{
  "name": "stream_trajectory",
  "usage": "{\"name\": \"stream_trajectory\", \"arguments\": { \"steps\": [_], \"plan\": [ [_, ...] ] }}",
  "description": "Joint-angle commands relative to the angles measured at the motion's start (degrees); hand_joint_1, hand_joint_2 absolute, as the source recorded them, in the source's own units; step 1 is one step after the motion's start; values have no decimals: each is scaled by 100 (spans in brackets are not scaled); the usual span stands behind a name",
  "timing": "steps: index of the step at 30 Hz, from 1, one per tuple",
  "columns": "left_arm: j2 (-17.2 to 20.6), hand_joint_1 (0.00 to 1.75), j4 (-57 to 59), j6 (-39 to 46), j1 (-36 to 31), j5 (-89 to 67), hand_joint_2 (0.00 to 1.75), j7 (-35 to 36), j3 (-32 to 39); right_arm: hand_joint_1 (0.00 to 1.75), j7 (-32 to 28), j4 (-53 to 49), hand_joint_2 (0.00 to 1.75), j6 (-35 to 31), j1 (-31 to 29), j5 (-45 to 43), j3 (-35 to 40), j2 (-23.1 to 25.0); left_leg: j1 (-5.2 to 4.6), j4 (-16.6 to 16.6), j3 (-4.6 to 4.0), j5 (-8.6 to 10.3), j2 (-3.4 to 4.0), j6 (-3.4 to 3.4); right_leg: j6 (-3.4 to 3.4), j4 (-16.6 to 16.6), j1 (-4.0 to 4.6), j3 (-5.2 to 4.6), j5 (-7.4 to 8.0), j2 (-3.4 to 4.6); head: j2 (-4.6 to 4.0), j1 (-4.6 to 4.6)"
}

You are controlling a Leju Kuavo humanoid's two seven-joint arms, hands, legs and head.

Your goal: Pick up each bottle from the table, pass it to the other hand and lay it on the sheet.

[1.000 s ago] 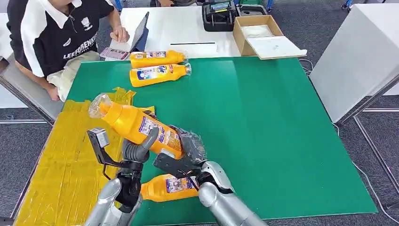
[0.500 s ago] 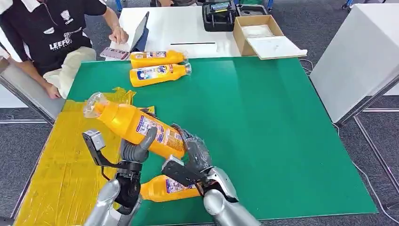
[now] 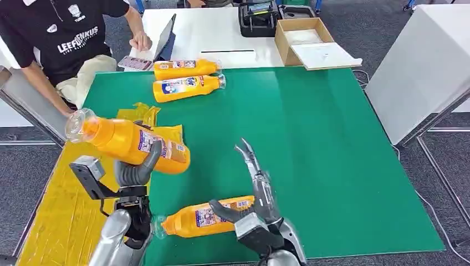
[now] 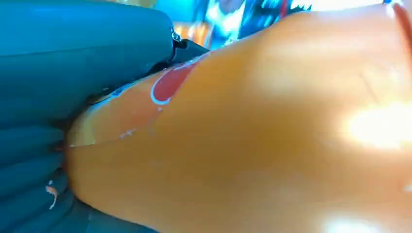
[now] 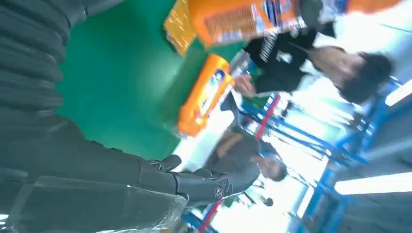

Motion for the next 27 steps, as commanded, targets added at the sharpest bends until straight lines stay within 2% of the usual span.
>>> {"name": "stream_trajectory", "arguments": {
  "steps": [1, 2, 6, 7, 12, 13, 14, 15, 17, 18, 20, 21, 22, 23, 24, 25, 27],
  "plan": [
    [301, 175, 30, 1556, 42, -2065, 175, -500, 196, 0, -254, -1200, 175, -341, 945, 30, -357, -698, -3, -5, 14, -5, -12, -7, 0, -3, -2, 18, -9, -19, 0, 0],
    [308, 175, 26, 1560, 55, -2059, 175, -497, 215, 0, -262, -1223, 175, -346, 972, 33, -353, -714, -4, -3, 39, -17, -16, -13, -1, -1, -2, 43, -23, -30, 0, 0],
    [308, 175, 26, 1560, 55, -2059, 175, -497, 215, 0, -262, -1223, 175, -346, 972, 33, -353, -714, -1, -3, 11, -10, -1, -8, -1, -3, 0, 12, -6, -8, 0, 0],
    [301, 175, 22, 1559, 53, -2064, 175, -499, 212, 0, -243, -1228, 175, -351, 951, 31, -354, -683, -4, -1, 31, -19, -4, -14, -1, 2, -2, 32, -17, -16, 0, 0],
    [325, 175, 40, 1619, 45, -2189, 175, -527, 187, 0, -245, -1226, 175, -367, 948, 34, -355, -678, -2, -1, 18, -15, -2, -10, -1, 0, -1, 19, -12, -11, 0, 0],
    [383, 175, 110, 1911, 42, -2634, 175, -479, 172, 0, -240, -1256, 175, -395, 979, 38, -347, -711, -3, 0, 25, -18, -2, -12, -2, 1, -2, 26, -16, -14, 0, 0],
    [540, 175, 637, 2736, 99, -5978, 175, 85, 778, 0, -212, -1596, 175, -802, 1286, 88, -283, -954, -4, -2, 25, -17, -1, -12, -3, 1, -2, 25, -16, -13, 0, 0],
    [392, 175, 704, 2736, 98, -7082, 175, 207, 1227, 0, -97, -1727, 175, -801, 1364, 203, -265, -957, -5, -10, 35, -17, 2, -11, -4, -5, -4, 32, -16, -9, 0, 2],
    [257, 175, 601, 2736, 111, -8465, 175, 454, 1640, 0, 34, -1842, 175, -808, 1424, 310, -255, -959, -4, -8, 23, -14, 6, -8, -3, -4, -3, 21, -11, -2, 0, 0],
    [357, 175, 526, 2736, 142, -9316, 175, 945, 1594, 0, 88, -1867, 175, -794, 1428, 373, -260, -956, -4, -6, 40, -23, 9, -13, -4, -3, -2, 36, -19, -4, 0, 2],
    [532, 175, 574, 2736, 151, -9731, 175, 1361, 1414, 0, 112, -1859, 175, -787, 1427, 390, -275, -952, -3, -6, 19, -15, 11, -10, -4, -2, -2, 15, -11, 2, 0, 0],
    [1242, 175, 713, 2736, 198, -9882, 175, 2393, 711, 0, 133, -1861, 175, -824, 1458, 431, -279, -991, -7, 1, 60, -39, 14, -22, -5, 7, -4, 55, -34, -6, 0, 2],
    [2038, 175, 1006, 2736, 73, -9882, 175, 3529, -192, 0, 152, -1892, 175, -865, 1502, 427, -246, -1062, -4, -9, 33, -19, 9, -16, -5, -3, -2, 28, -16, -2, 0, 0],
    [2741, 175, 1537, 2736, -389, -9882, 175, 4779, -1496, 0, 186, -1983, 175, -947, 1560, 451, -209, -1161, -6, -8, 53, -29, 9, -22, -7, 0, -3, 46, -26, -7, 0, 0],
    [2939, 175, 1901, 2730, -745, -9882, 175, 5368, -2272, 0, 266, -2152, 175, -1043, 1648, 545, -187, -1250, -5, -14, 47, -23, -1, -26, -10, 0, -3, 41, -24, -16, 0, 2],
    [2990, 175, 1952, 2589, -868, -9882, 175, 5581, -2513, 0, 354, -2383, 175, -1148, 1762, 694, -172, -1364, -3, -15, 27, -9, -34, -22, -9, 1, -1, 31, -21, -45, 0, 4],
    [2990, 175, 1907, 2498, -857, -9882, 175, 5627, -2542, 0, 445, -2568, 175, -1214, 1841, 798, -154, -1462, -2, -7, 25, -7, -68, -23, -8, 10, 2, 29, -32, -81, 0, 0]
  ]
}}
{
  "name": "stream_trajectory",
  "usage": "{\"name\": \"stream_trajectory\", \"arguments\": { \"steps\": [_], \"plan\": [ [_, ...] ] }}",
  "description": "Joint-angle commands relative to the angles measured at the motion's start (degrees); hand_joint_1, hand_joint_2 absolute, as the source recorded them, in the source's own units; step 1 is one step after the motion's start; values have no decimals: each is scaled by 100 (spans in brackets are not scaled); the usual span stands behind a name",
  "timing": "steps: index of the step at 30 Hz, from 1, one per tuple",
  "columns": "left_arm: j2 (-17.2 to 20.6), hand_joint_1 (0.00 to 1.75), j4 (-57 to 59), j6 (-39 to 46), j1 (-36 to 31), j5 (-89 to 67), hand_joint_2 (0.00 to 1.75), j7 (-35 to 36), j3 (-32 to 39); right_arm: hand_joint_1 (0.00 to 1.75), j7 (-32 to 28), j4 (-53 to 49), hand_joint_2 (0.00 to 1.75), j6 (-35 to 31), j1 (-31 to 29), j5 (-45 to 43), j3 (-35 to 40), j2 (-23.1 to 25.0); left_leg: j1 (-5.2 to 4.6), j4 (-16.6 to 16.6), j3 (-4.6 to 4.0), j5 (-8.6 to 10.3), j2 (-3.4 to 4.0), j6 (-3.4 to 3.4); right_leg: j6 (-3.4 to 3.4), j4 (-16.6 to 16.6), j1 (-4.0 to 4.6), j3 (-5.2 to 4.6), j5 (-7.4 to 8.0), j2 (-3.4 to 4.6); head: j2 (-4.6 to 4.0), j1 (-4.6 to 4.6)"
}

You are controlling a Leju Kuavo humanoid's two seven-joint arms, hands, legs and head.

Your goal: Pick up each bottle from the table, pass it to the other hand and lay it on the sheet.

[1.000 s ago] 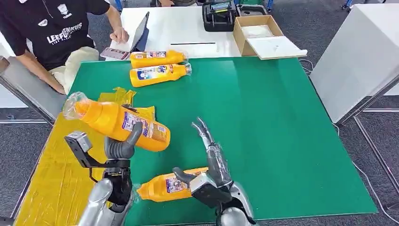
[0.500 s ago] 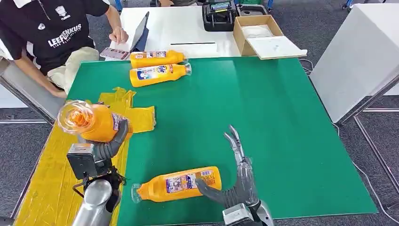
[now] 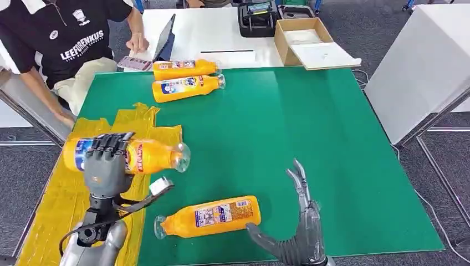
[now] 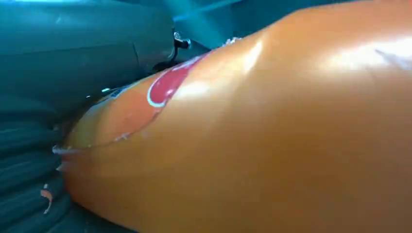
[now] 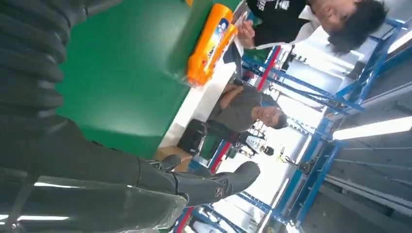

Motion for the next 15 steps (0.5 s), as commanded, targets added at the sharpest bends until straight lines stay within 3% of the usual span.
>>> {"name": "stream_trajectory", "arguments": {
  "steps": [1, 4, 7, 10, 13, 15],
  "plan": [
    [2152, 175, 1585, -216, -1029, -93, 175, 2572, -3352, 0, 331, -778, 175, -362, 416, 367, 101, -626, -2, 2, 21, 0, -60, -15, -4, 10, 2, 22, -24, -70, 0, -7],
    [2132, 175, 1150, -652, -711, -93, 175, 2310, -2907, 0, 616, -1113, 175, -384, 495, 529, 86, -866, 1, 0, 26, -4, -32, -16, -7, 2, 4, 36, -24, -47, 0, 0],
    [1788, 175, 1797, -772, -999, -93, 175, 1906, -2748, 0, 610, -932, 175, -268, 410, 513, -156, -743, 1, 3, 29, -15, 11, -23, -15, 8, 3, 33, -20, -5, 0, -2],
    [1326, 175, 3057, -593, -1673, -93, 175, 1679, -2804, 0, 391, -596, 175, -163, 293, 523, -255, -546, -4, -15, 37, 0, -28, -30, -17, -4, -2, 45, -18, -36, 0, -4],
    [1173, 175, 3321, -698, -1833, -93, 175, 1696, -2796, 0, 352, -464, 175, -46, 185, 507, -247, -497, -5, -12, 40, 6, -54, -27, -14, -5, 1, 51, -24, -63, 0, -2],
    [1143, 175, 3304, -837, -1777, -93, 175, 1746, -2720, 0, 314, -417, 175, 129, 110, 461, -292, -438, -1, -10, 25, 5, -32, -21, -14, -6, 2, 38, -13, -36, 0, -2]
  ]
}}
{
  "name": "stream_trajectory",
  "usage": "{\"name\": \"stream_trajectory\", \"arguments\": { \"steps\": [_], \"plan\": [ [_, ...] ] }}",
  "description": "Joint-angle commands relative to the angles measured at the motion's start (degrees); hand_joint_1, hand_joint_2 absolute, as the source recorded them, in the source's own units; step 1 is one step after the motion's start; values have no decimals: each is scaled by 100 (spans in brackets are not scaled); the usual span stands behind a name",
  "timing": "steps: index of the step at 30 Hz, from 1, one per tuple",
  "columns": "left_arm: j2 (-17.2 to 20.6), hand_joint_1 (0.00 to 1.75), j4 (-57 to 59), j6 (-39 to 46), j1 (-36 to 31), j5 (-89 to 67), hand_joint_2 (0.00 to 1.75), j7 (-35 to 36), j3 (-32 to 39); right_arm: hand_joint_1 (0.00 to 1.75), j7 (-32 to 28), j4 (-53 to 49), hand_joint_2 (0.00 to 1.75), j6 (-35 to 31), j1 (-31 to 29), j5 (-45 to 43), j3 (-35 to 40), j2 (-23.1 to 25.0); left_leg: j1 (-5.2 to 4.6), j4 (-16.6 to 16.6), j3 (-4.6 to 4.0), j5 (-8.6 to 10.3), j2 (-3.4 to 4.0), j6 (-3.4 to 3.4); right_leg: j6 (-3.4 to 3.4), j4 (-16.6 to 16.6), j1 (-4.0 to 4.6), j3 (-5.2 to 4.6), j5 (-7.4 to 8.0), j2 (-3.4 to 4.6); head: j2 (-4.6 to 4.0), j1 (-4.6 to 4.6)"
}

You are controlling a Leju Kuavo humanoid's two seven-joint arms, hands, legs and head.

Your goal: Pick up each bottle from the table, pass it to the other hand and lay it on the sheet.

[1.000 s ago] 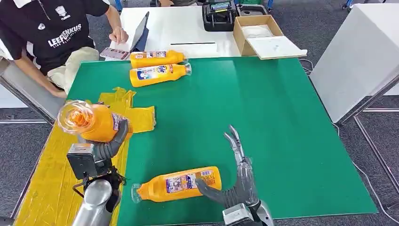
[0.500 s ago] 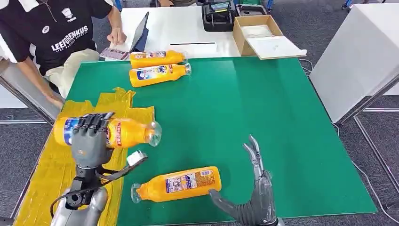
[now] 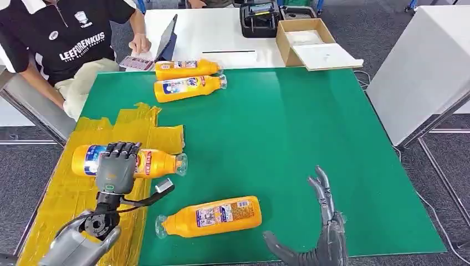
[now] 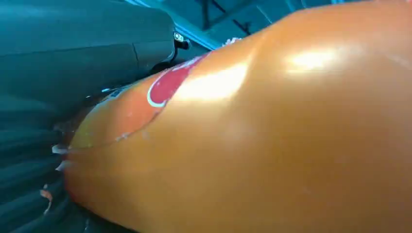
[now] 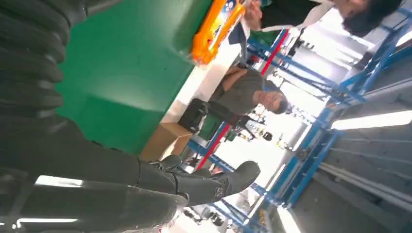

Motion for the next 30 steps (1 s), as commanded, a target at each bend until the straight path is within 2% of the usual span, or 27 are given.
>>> {"name": "stream_trajectory", "arguments": {
  "steps": [1, 5, 8, 9, 10, 11, 12, 13, 16, 17, 18, 21, 24, 25, 28, 29, 30],
  "plan": [
    [-496, 175, 1580, -226, -741, 7, 175, 51, -220, 0, -155, 446, 175, 407, -280, -63, -244, 171, 1, -7, 16, -1, 1, -8, -4, -7, 1, 18, 4, -7, 0, -4],
    [-475, 175, 1422, -245, -503, 7, 175, 46, -80, 0, -225, 490, 175, 596, -254, -7, -337, 301, 0, -7, 22, -3, 13, -9, -7, -4, -1, 19, 4, -1, 0, -4],
    [-591, 175, 1416, -429, -345, 7, 175, -46, 179, 0, -225, 551, 175, 741, -248, 124, -401, 435, 1, -9, 31, -6, 12, -11, -7, -5, 0, 28, -1, -5, 0, -2],
    [-611, 154, 1436, -529, -345, 7, 175, -32, 178, 0, -217, 557, 175, 783, -264, 159, -425, 475, -3, -7, 64, -22, 8, -20, -7, -1, -3, 60, -20, -18, 0, -4],
    [-638, 147, 1458, -612, -348, 7, 175, -53, 197, 0, -219, 560, 175, 813, -269, 176, -450, 495, 1, -9, 38, -10, 15, -13, -7, -4, 0, 34, -5, -3, 0, -2],
    [-638, 147, 1458, -612, -348, 7, 175, -53, 197, 0, -219, 560, 175, 813, -269, 176, -450, 495, -2, -8, 53, -17, 16, -17, -7, -2, -3, 49, -12, -5, 0, -4],
    [-728, 89, 1564, -815, -383, 7, 175, -151, 321, 0, -232, 578, 175, 880, -278, 194, -513, 522, 3, -7, 26, -7, 16, -11, -7, -3, 1, 24, -1, 0, 0, -2],
    [-785, 42, 1652, -1045, -416, 7, 175, -179, 395, 0, -264, 598, 175, 933, -270, 206, -565, 550, 1, -6, 37, -13, 14, -14, -7, -2, -1, 34, -7, -5, 0, -4],
    [-800, 42, 1683, -1141, -428, 7, 175, -181, 413, 0, -277, 608, 175, 952, -268, 211, -584, 561, -1, -3, 56, -21, 5, -21, -6, 1, -2, 56, -18, -21, 0, -2],
    [-800, 42, 1683, -1141, -428, 7, 175, -181, 413, 0, -277, 608, 175, 952, -268, 211, -584, 561, 2, -7, 24, -6, 9, -13, -7, -3, 0, 22, -3, -6, 0, -4],
    [-800, 42, 1683, -1141, -428, 7, 175, -181, 413, 0, -277, 608, 175, 952, -268, 211, -584, 561, 1, -3, 43, -17, 12, -19, -7, 1, 0, 41, -12, -9, 0, -2],
    [-800, 42, 1683, -1141, -428, 7, 175, -181, 413, 0, -277, 608, 175, 952, -268, 211, -584, 561, 4, -5, 18, -6, 11, -12, -8, -2, 2, 16, -1, -2, 0, -2],
    [-800, 42, 1683, -1141, -428, 7, 175, -181, 413, 0, -277, 608, 175, 952, -268, 211, -584, 561, 0, -3, 43, -18, 11, -19, -7, 1, -1, 42, -14, -10, 0, -2],
    [-800, 42, 1683, -1141, -428, 7, 175, -181, 413, 0, -277, 608, 175, 952, -268, 211, -584, 561, 4, -5, 18, -6, 14, -11, -8, -2, 2, 16, -1, 1, 0, -2],
    [-800, 42, 1683, -1141, -428, 7, 175, -181, 413, 0, -277, 608, 175, 952, -268, 211, -584, 561, 4, -5, 18, -7, 12, -13, -8, -2, 2, 17, -2, -1, 0, -2],
    [-800, 42, 1683, -1141, -428, 7, 175, -181, 413, 0, -277, 608, 175, 952, -268, 211, -584, 561, -1, -1, 52, -23, 8, -22, -8, 4, -1, 50, -20, -15, 0, -4],
    [-800, 42, 1683, -1141, -428, 7, 175, -181, 413, 0, -277, 608, 175, 952, -268, 211, -584, 561, 3, -5, 23, -8, 12, -14, -8, -1, 1, 21, -3, -2, 0, -2]
  ]
}}
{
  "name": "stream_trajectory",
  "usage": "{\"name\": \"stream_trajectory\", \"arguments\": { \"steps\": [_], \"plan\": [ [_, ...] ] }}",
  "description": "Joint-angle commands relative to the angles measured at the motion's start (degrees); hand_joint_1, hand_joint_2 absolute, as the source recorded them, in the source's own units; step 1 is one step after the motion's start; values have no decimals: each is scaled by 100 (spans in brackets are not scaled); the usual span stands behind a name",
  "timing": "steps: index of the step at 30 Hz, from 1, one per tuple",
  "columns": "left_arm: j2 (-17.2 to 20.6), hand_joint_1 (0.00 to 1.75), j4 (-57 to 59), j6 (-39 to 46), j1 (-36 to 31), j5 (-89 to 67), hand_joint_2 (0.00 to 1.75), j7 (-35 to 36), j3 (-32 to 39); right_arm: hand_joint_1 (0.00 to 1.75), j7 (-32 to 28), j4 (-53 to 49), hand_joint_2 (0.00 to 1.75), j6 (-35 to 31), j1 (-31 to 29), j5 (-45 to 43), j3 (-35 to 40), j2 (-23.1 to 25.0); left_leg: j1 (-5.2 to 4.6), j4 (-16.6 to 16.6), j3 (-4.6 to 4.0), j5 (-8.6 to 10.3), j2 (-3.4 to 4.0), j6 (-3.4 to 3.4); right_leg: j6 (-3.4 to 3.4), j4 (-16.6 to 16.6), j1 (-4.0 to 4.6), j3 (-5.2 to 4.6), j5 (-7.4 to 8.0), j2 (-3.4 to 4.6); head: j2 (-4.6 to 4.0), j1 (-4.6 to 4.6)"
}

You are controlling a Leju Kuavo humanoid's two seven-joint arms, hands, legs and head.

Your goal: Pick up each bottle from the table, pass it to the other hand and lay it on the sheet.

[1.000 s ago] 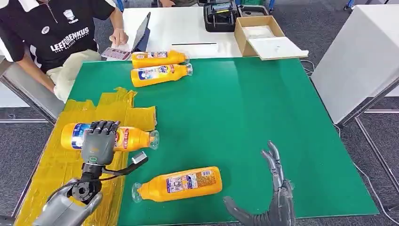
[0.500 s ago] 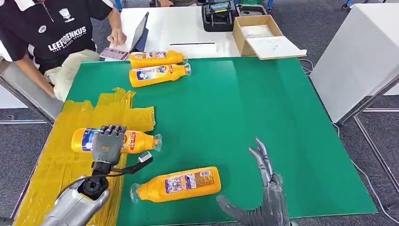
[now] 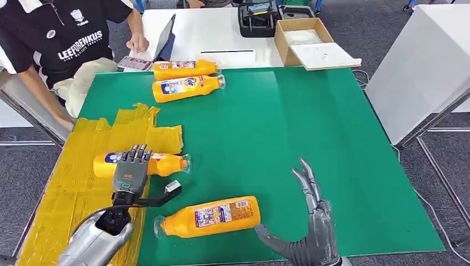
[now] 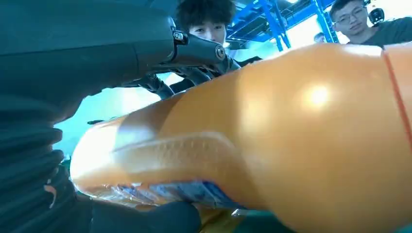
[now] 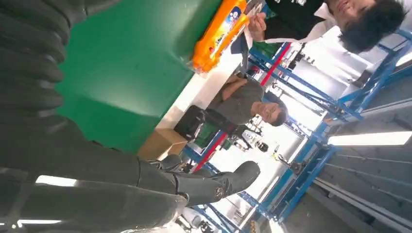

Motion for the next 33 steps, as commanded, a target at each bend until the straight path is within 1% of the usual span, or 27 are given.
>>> {"name": "stream_trajectory", "arguments": {
  "steps": [1, 2, 3, 4, 5, 6, 8, 9, 10, 14, 18, 20, 23, 24, 25, 26, 27, 28, 29, 30, 32, 33],
  "plan": [
    [-211, 9, 553, -439, -195, 5, 175, -43, 192, 0, -39, 328, 175, 70, -112, 13, -145, 63, -4, -3, 36, -13, -2, -13, 0, -2, -2, 37, -14, -16, 0, 0],
    [-309, 0, 654, -771, -236, 5, 175, -77, 356, 0, -69, 378, 175, 132, -129, 40, -197, 110, -3, -3, 28, -10, -2, -11, 0, -2, -1, 29, -11, -14, 0, 2],
    [-397, 0, 743, -941, -266, 5, 175, -123, 508, 0, -78, 414, 175, 173, -144, 86, -225, 138, -1, -5, 18, -4, -3, -8, 0, -5, 0, 19, -5, -12, 0, 0],
    [-484, 0, 827, -1070, -310, 5, 175, -179, 642, 0, -71, 441, 175, 193, -166, 141, -254, 172, -3, -3, 34, -10, -7, -13, 1, -2, -2, 36, -13, -21, 0, 2],
    [-559, 0, 859, -1150, -352, 5, 175, -302, 748, 0, -50, 420, 175, 185, -154, 200, -299, 207, -3, -5, 30, -7, -7, -11, 1, -4, -2, 32, -10, -19, 0, 0],
    [-648, 0, 842, -1189, -364, 5, 175, -389, 896, 0, 2, 399, 175, 197, -145, 291, -321, 207, -2, -6, 21, -3, -7, -8, 0, -6, -1, 22, -5, -16, 0, 0],
    [-791, 0, 637, -1270, -332, 5, 175, -535, 1076, 0, 131, 393, 175, 187, -109, 444, -336, 177, -5, -7, 33, -4, -10, -10, 1, -4, -3, 35, -7, -22, 0, 0],
    [-845, 0, 482, -1346, -282, 5, 0, -610, 1159, 0, 191, 426, 175, 154, -111, 538, -316, 160, -6, -6, 47, -8, -11, -14, 2, -2, -4, 52, -13, -29, 0, 2],
    [-868, 0, 379, -1402, -247, 5, 0, -650, 1181, 0, 248, 456, 175, 142, -119, 608, -300, 143, -3, -6, 36, -4, -10, -6, 2, -4, -2, 40, -4, -14, 0, -2],
    [-990, 0, -558, -1603, 76, 319, 0, -994, 1111, 0, 718, 758, 175, 196, -250, 1212, -88, 20, -3, -7, 50, -26, -13, 1, 3, -7, -2, 54, -6, -20, 0, -2],
    [-968, 0, -1731, -1593, 449, 898, 0, -1231, 772, 0, 1171, 929, 175, 385, -329, 1712, 126, -137, -1, -5, 46, -15, -3, 4, 3, -10, 0, 52, -2, -10, 0, 2],
    [-1006, 0, -2507, -1539, 622, 1138, 0, -1323, 544, 0, 1396, 893, 175, 401, -302, 1897, 222, -224, -4, 2, 52, -13, 0, -7, 6, -3, -3, 58, -11, -13, 0, 0],
    [-1090, 0, -3749, -1406, 887, 1577, 0, -1475, 315, 0, 1705, 665, 175, 315, -169, 2047, 328, -300, -6, 13, 41, -19, -19, -9, 7, 8, -4, 52, -25, -34, 0, 2],
    [-1081, 0, -4038, -1378, 972, 1694, 0, -1492, 272, 0, 1777, 606, 175, 327, -156, 2085, 361, -305, -2, 11, 27, -11, -12, -6, 3, 6, 0, 33, -13, -22, 0, -2],
    [-1066, 0, -4358, -1295, 1085, 1899, 0, -1564, 237, 0, 1877, 557, 175, 355, -143, 2145, 391, -304, -8, 23, 53, -34, -13, -13, 6, 19, -5, 59, -38, -33, 0, -2],
    [-1051, 0, -4534, -1224, 1170, 2027, 0, -1618, 238, 0, 1924, 543, 175, 372, -134, 2171, 402, -296, -10, 22, 47, -32, -21, -10, 6, 18, -6, 55, -38, -39, 0, 2],
    [-1023, 0, -4682, -1150, 1263, 2154, 0, -1676, 244, 0, 1984, 538, 175, 395, -134, 2219, 410, -279, -2, 11, 19, -13, -8, -3, 6, 5, 1, 28, -14, -18, 0, 4],
    [-1007, 0, -4805, -1050, 1359, 2306, 0, -1746, 261, 0, 2080, 534, 175, 448, -140, 2332, 416, -247, -6, 15, 32, -24, 1, -6, 6, 11, -3, 39, -23, -12, 0, 0],
    [-1000, 0, -4872, -971, 1420, 2433, 0, -1819, 266, 0, 2152, 528, 175, 491, -148, 2418, 414, -220, -4, 10, 25, -27, 7, 3, 5, 7, -2, 31, -15, -2, 0, 0],
    [-1005, 0, -4910, -899, 1463, 2529, 175, -1876, 273, 0, 2212, 529, 175, 539, -160, 2509, 408, -193, -7, 10, 40, -38, 12, -1, 5, 8, -4, 43, -23, 0, 0, 0],
    [-1073, 0, -4957, -760, 1515, 2553, 175, -1968, 242, 0, 2369, 507, 175, 674, -178, 2740, 352, -101, -4, 4, 30, -33, 10, 8, 2, 2, -3, 33, -18, -3, 0, 0],
    [-1100, 0, -4946, -718, 1503, 2574, 175, -2003, 219, 0, 2421, 509, 175, 759, -186, 2813, 341, -86, -6, 5, 42, -40, 10, 7, 2, 6, -4, 43, -26, -7, 0, 0]
  ]
}}
